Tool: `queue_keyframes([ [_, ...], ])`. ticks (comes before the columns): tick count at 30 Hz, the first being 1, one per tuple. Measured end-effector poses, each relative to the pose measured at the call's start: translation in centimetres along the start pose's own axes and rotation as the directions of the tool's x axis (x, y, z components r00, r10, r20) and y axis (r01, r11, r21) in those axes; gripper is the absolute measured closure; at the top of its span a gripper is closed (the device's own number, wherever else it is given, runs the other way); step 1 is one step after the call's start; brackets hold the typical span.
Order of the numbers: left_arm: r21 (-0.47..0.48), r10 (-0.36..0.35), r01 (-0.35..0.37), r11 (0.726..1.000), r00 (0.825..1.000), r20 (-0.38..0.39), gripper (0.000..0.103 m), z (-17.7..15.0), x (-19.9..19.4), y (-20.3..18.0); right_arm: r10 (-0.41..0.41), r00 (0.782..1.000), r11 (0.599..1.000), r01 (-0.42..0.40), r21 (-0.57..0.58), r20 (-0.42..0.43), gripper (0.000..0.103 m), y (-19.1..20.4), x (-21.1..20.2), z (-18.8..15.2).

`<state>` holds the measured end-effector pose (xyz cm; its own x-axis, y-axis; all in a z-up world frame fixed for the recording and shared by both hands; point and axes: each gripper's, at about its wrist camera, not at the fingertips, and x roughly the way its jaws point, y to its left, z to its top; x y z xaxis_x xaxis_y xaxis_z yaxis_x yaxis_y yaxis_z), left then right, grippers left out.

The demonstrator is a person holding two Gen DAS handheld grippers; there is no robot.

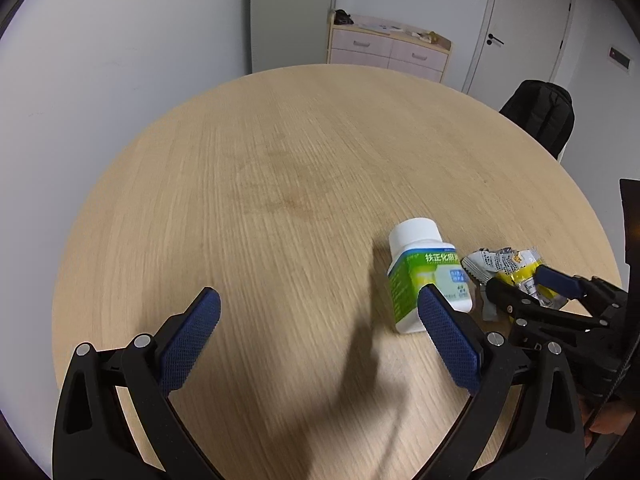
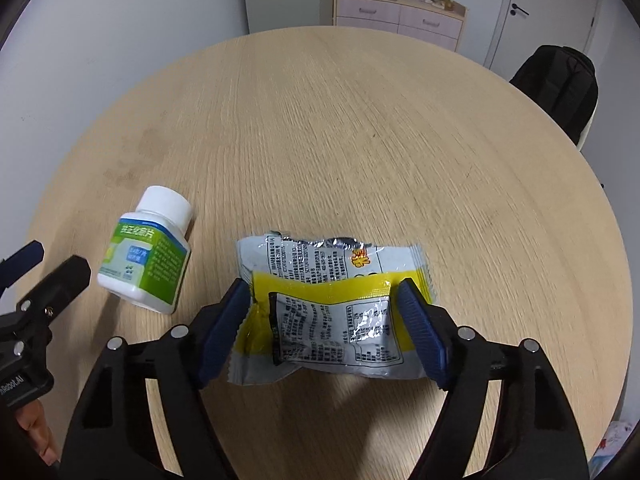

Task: Collect trash
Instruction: 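Grasp the white pill bottle with the left tool while the right tool grasps the yellow snack wrapper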

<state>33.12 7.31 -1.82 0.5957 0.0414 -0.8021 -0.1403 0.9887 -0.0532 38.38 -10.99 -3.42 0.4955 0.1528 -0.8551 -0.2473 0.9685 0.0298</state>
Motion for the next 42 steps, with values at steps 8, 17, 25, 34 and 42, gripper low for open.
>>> queue_keyframes([
  [8, 0.006, -0.015, 0.015, 1.0, 1.0, -0.011, 0.006, 0.7, 0.7, -1.1, 0.048, 0.999, 0.999, -0.048, 0.004, -0.013, 0.071, 0.0, 0.0, -0.3],
  [17, 0.026, -0.033, 0.033, 0.999, 0.999, -0.017, 0.006, 1.2, 1.0, -3.6, 0.056, 0.998, 0.998, -0.057, 0.032, 0.015, 0.09, -1.2, -1.5, -2.1],
  [25, 0.034, -0.008, 0.01, 0.999, 0.998, -0.058, 0.02, 1.1, 2.1, -5.7, 0.023, 0.999, 0.999, -0.024, 0.038, 0.03, 0.09, -3.0, -3.0, -3.4],
  [34, 0.039, 0.012, -0.008, 0.999, 0.996, -0.09, 0.059, 0.8, 2.9, -6.5, 0.009, 0.999, 0.999, -0.011, 0.036, 0.047, 0.09, -3.6, -4.5, -4.1],
  [42, 0.033, -0.014, 0.017, 0.999, 0.995, -0.094, 0.06, 0.0, 1.9, -5.9, -0.001, 0.998, 0.999, -0.001, 0.038, 0.062, 0.09, -3.7, -5.3, -4.4],
])
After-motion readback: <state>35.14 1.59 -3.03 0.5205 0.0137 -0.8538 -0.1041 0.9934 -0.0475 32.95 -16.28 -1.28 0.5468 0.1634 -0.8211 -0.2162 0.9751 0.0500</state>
